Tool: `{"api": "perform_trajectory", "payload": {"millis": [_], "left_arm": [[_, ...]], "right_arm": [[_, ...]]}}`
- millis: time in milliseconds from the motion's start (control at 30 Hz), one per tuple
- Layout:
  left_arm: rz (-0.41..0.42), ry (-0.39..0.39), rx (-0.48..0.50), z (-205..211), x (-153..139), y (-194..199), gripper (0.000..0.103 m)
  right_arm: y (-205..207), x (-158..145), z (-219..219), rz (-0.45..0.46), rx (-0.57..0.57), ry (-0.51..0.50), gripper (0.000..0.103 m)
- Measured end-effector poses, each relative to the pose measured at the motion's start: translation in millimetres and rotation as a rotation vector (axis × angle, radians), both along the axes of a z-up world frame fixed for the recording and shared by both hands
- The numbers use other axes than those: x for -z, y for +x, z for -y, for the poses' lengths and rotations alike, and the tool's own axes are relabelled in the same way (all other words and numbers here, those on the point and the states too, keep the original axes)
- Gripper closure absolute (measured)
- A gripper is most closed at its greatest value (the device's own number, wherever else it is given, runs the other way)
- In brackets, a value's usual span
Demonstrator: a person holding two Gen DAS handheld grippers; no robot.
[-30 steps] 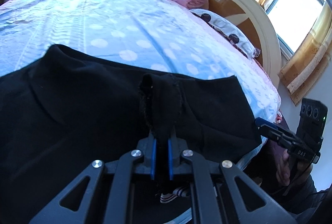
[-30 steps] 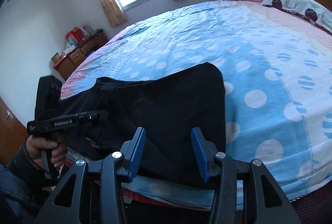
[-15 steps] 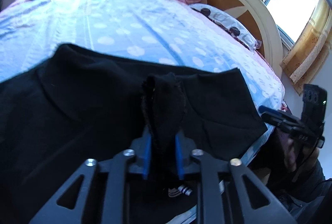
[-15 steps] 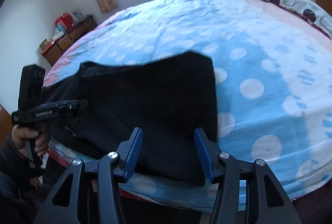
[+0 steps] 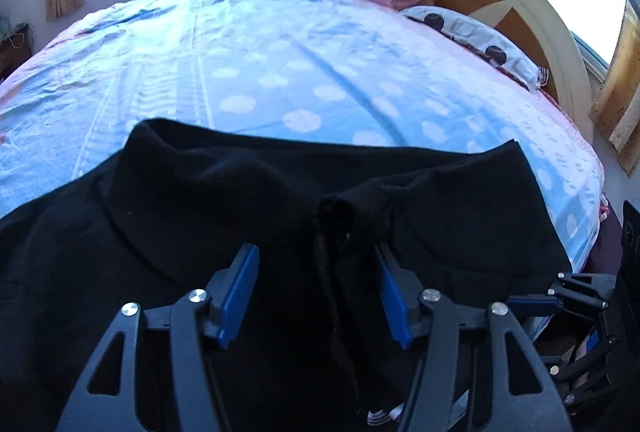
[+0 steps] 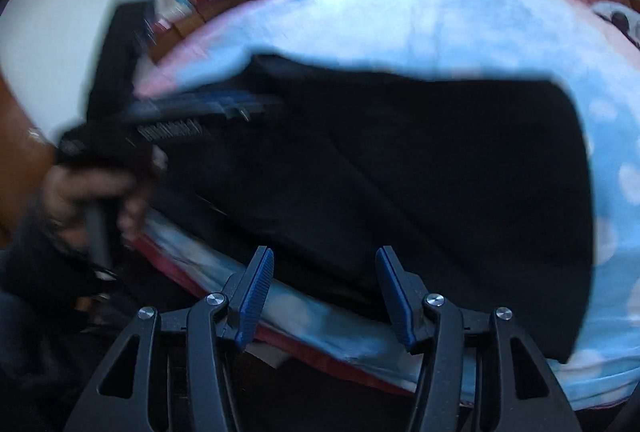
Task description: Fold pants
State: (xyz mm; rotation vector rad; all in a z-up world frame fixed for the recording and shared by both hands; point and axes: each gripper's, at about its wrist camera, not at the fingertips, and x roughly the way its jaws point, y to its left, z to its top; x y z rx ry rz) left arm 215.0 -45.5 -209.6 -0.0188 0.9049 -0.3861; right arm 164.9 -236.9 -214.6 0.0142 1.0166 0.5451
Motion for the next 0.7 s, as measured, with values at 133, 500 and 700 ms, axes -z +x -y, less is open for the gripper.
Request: {"api": "perform_trajectory", "payload": {"millis": [133,500,700], "left_arm": [[-0.008,-0.012,0.001,-6,-4,-1,0.041],[0.013,0.015,-0.100,-55,-10,-16,0.034],[0.000,0.009,-0.138,-80,-6,-23,0.034]], "right_arm": [[2,-10,4,-0.011,-0.015,0.025,0.048],[58,-63,8,0.032,0.019,0.218,0.048],[111,-49,-29,-0.063,0.041,0.285,0.048]]}}
